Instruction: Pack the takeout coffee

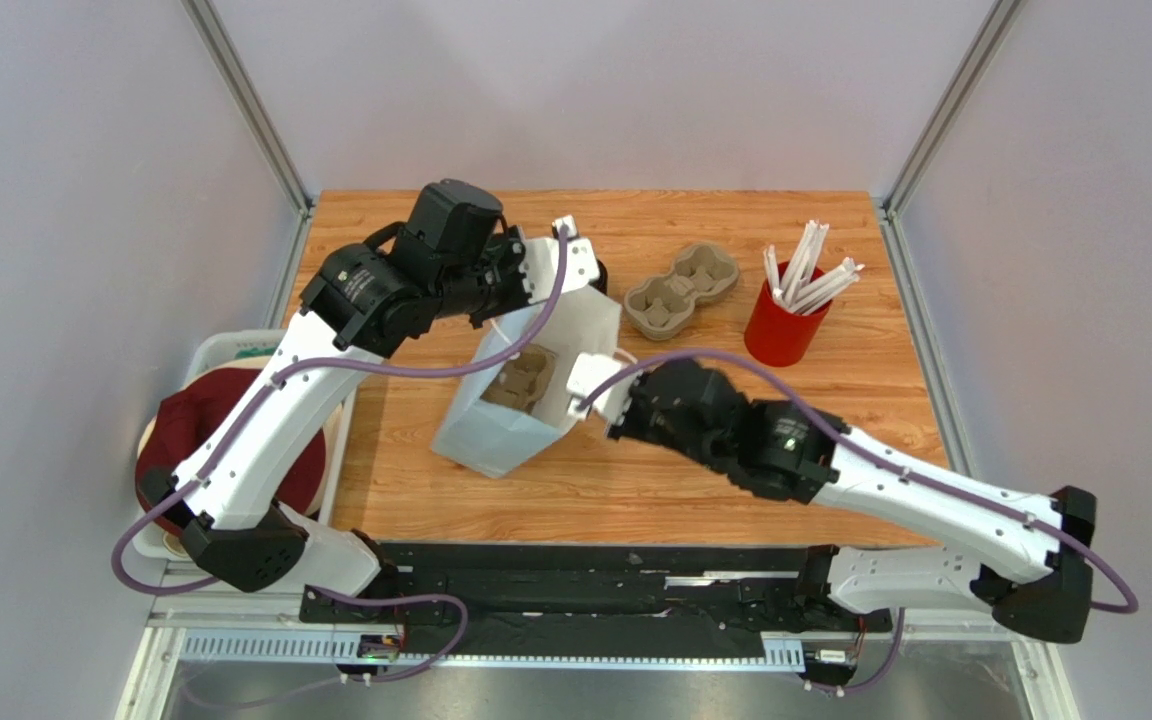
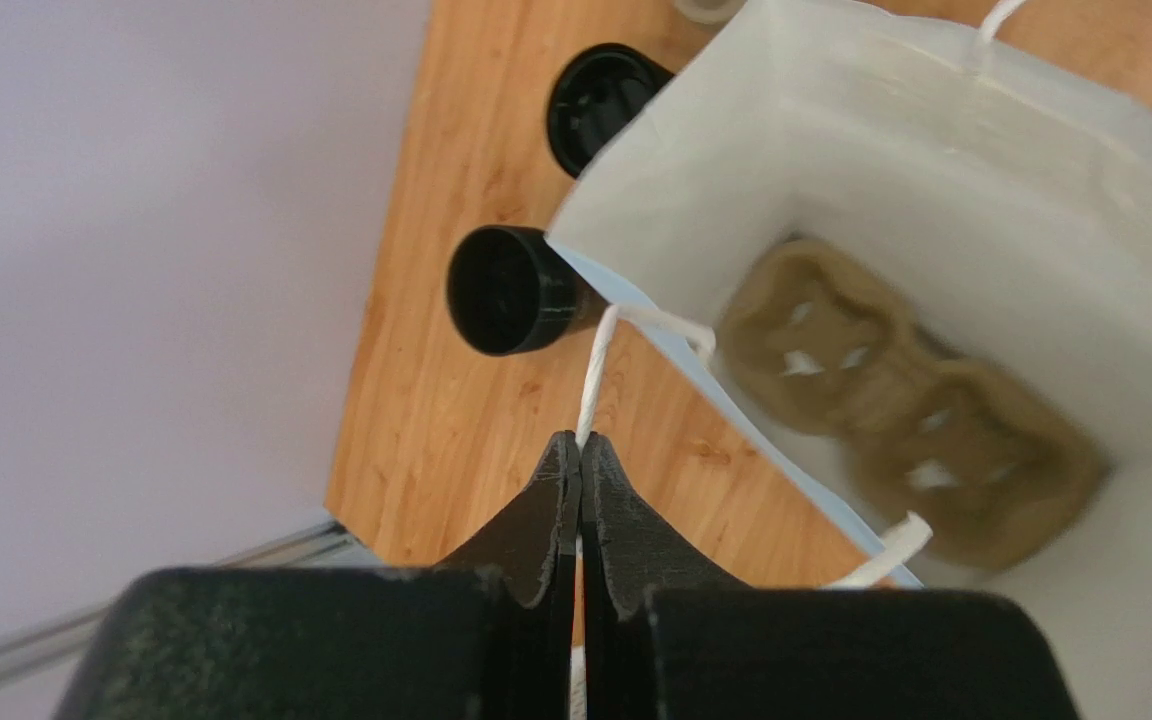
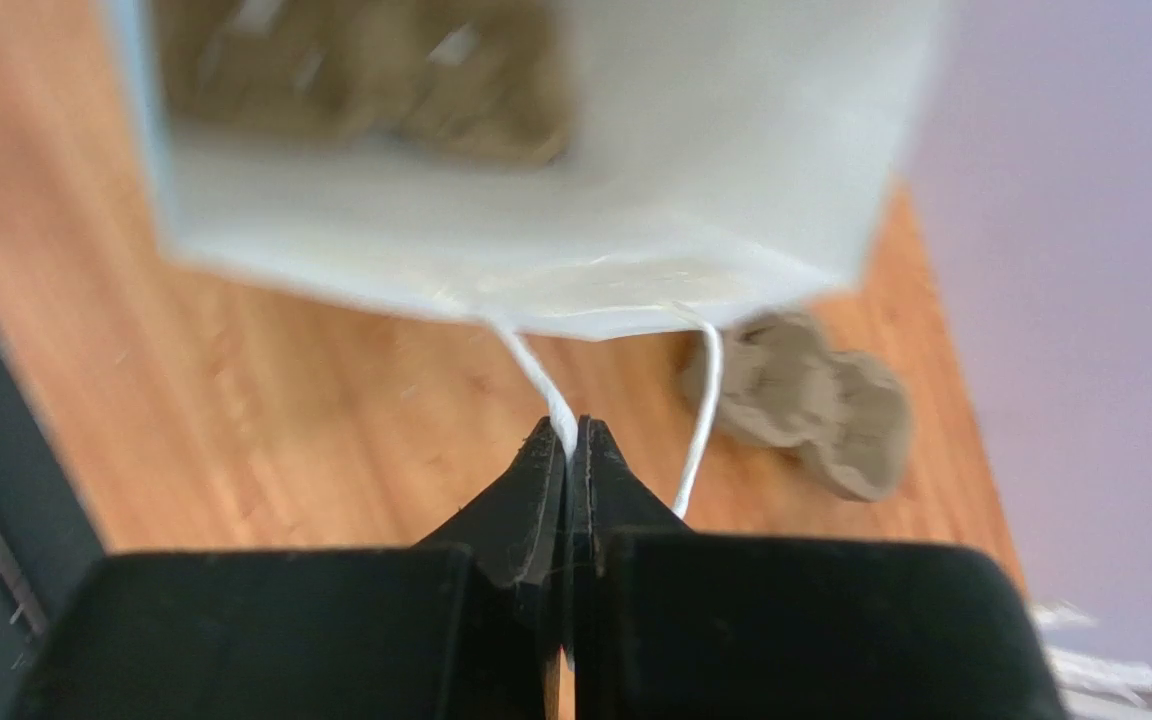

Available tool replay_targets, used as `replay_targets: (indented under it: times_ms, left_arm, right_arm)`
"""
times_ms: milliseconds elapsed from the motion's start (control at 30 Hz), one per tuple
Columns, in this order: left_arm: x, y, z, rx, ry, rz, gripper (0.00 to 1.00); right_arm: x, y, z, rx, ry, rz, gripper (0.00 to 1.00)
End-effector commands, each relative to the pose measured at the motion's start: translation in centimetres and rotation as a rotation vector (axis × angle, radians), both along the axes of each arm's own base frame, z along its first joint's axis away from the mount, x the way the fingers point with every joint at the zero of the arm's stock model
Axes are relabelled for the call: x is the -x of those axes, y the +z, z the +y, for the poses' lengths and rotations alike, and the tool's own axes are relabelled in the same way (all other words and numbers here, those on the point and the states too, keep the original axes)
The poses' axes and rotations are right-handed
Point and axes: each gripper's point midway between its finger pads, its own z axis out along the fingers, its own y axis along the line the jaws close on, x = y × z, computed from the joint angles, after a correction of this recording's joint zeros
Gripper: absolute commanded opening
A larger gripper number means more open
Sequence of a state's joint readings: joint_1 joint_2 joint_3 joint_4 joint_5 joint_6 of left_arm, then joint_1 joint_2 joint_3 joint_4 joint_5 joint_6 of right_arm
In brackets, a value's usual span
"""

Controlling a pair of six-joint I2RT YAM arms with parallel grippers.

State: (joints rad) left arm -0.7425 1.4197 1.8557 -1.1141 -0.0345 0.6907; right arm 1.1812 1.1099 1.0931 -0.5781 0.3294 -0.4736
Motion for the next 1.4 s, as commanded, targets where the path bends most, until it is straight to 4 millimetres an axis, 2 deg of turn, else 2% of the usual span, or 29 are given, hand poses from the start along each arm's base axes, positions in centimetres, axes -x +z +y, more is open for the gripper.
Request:
replay_targets:
  times_ms: [0,133,300,400,533,733,800,833,867,900,933,967,1000,1033,1067,1100,1133,1200,1233,1333,1367]
  left_arm:
    - [-3.4,5.5,0.5,0.180,0.183,-0.154,0.00]
    - [-4.3,8.5,1.2,0.263,0.246,-0.212,0.00]
    - [-4.0,12.7,1.3,0.358,0.245,-0.284,0.00]
    - [-3.9,14.1,1.0,0.389,0.231,-0.302,0.00]
    - [-3.8,14.4,0.6,0.405,0.213,-0.299,0.00]
    - [-3.3,16.3,1.1,0.429,0.203,-0.343,0.00]
    - [-3.2,15.8,1.2,0.416,0.202,-0.336,0.00]
    - [-2.8,15.5,1.4,0.411,0.200,-0.330,0.00]
    - [-3.2,13.0,1.2,0.366,0.203,-0.289,0.00]
    - [-3.2,11.6,1.2,0.345,0.209,-0.265,0.00]
    - [-2.6,10.7,1.6,0.334,0.208,-0.254,0.00]
    - [-2.7,9.0,1.7,0.311,0.217,-0.225,0.00]
    - [-3.0,4.8,1.5,0.255,0.239,-0.154,0.00]
    - [-2.7,3.2,1.8,0.239,0.245,-0.129,0.00]
    - [-2.6,1.4,1.8,0.215,0.247,-0.102,0.00]
    - [-2.6,-2.0,1.8,0.175,0.259,-0.055,0.00]
    - [-2.4,-2.7,2.1,0.172,0.265,-0.051,0.00]
    - [-2.2,-4.2,2.3,0.169,0.274,-0.038,0.00]
    - [-2.1,-3.6,2.5,0.189,0.277,-0.052,0.00]
    - [-2.3,-0.4,2.7,0.254,0.284,-0.095,0.00]
    - [-2.3,2.0,2.9,0.284,0.283,-0.134,0.00]
  right_arm:
    - [-3.4,9.4,-1.6,-0.224,-0.116,-0.157,0.00]
    - [-5.1,13.3,-2.8,-0.298,-0.191,-0.212,0.00]
    - [-5.9,16.1,-4.5,-0.347,-0.244,-0.250,0.00]
    - [-6.0,17.1,-5.2,-0.373,-0.262,-0.259,0.00]
    - [-6.0,18.1,-5.6,-0.400,-0.273,-0.263,0.00]
    - [-6.2,19.4,-5.8,-0.431,-0.279,-0.269,0.00]
    - [-6.2,18.9,-5.7,-0.430,-0.274,-0.251,0.00]
    - [-6.0,17.9,-5.2,-0.413,-0.249,-0.226,0.00]
    - [-5.8,17.0,-4.9,-0.405,-0.237,-0.206,0.00]
    - [-5.9,13.5,-4.3,-0.350,-0.227,-0.152,0.00]
    - [-5.5,11.4,-3.7,-0.324,-0.199,-0.113,0.00]
    - [-5.3,9.5,-3.5,-0.301,-0.190,-0.087,0.00]
    - [-5.3,6.9,-3.4,-0.265,-0.189,-0.057,0.00]
    - [-4.9,3.0,-3.0,-0.220,-0.171,-0.002,0.00]
    - [-4.5,1.2,-2.8,-0.199,-0.157,0.029,0.00]
    - [-4.3,0.1,-2.5,-0.191,-0.145,0.057,0.00]
    - [-3.8,-0.6,-2.1,-0.195,-0.128,0.090,0.00]
    - [-3.7,-0.3,-1.8,-0.200,-0.124,0.101,0.00]
    - [-3.9,1.2,-1.8,-0.222,-0.124,0.083,0.00]
    - [-4.0,4.5,-2.1,-0.272,-0.118,0.025,0.00]
    - [-4.1,7.0,-2.2,-0.311,-0.116,-0.014,0.00]
